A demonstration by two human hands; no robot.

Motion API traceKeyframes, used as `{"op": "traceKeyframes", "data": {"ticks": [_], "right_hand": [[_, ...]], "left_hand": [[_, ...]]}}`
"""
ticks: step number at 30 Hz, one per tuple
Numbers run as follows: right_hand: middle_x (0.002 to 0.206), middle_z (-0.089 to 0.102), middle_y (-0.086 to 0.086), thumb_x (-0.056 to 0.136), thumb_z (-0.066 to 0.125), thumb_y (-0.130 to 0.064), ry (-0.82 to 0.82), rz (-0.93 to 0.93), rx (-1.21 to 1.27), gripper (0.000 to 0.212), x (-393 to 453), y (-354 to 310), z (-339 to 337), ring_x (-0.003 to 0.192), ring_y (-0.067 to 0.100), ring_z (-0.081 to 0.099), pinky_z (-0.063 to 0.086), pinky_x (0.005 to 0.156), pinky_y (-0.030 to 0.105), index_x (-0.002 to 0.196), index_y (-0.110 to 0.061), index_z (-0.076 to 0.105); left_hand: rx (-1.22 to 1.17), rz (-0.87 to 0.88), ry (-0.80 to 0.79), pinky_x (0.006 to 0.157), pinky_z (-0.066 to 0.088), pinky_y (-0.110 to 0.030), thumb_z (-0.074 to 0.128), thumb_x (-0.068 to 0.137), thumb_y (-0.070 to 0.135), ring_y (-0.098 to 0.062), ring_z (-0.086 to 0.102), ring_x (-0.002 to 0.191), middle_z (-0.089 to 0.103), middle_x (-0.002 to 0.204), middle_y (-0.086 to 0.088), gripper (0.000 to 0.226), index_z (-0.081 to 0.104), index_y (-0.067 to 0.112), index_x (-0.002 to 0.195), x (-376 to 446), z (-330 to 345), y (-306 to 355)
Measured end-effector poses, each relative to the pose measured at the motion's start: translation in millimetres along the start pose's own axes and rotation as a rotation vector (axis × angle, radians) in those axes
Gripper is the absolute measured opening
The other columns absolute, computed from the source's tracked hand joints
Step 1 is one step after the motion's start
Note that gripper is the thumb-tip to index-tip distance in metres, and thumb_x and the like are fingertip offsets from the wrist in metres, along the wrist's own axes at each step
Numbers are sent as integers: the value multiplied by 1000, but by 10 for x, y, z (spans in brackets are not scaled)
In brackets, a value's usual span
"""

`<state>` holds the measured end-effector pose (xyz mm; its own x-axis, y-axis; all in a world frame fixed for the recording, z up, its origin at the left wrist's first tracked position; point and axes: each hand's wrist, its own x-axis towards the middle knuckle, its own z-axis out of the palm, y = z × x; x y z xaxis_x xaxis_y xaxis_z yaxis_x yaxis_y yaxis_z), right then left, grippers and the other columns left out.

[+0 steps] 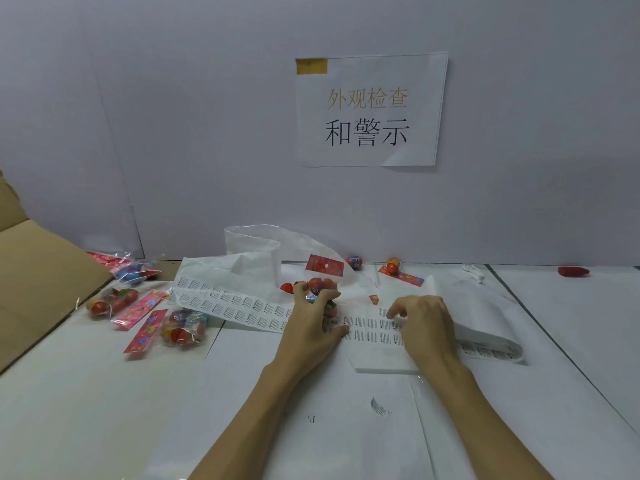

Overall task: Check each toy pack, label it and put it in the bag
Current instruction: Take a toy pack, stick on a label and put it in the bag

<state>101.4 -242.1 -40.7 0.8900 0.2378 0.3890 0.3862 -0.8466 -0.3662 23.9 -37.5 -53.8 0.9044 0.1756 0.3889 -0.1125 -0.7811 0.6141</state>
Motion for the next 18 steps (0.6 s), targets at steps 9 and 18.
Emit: {"op": "traceKeyframes", "data": {"ticks": [9,18], "right_hand": [[146,56,-12,107,49,-41,-142,-161,-139,39,12,84,108,134,8,50,8,123,35,145,-32,55],[131,54,-10,105,56,-37,-101,-167,-76,37,70,79,105,125,11,48,17,113,31,141,-32,59]], "left_hand": [[3,-15,-9,103,47,-19,85,85,30,-13,53,101,26,144,-1,58,55,28,135,13,0,-21],[41,32,0,101,52,-19,86,85,30,-7,53,101,19,149,6,60,55,26,136,-9,-23,42]]}}
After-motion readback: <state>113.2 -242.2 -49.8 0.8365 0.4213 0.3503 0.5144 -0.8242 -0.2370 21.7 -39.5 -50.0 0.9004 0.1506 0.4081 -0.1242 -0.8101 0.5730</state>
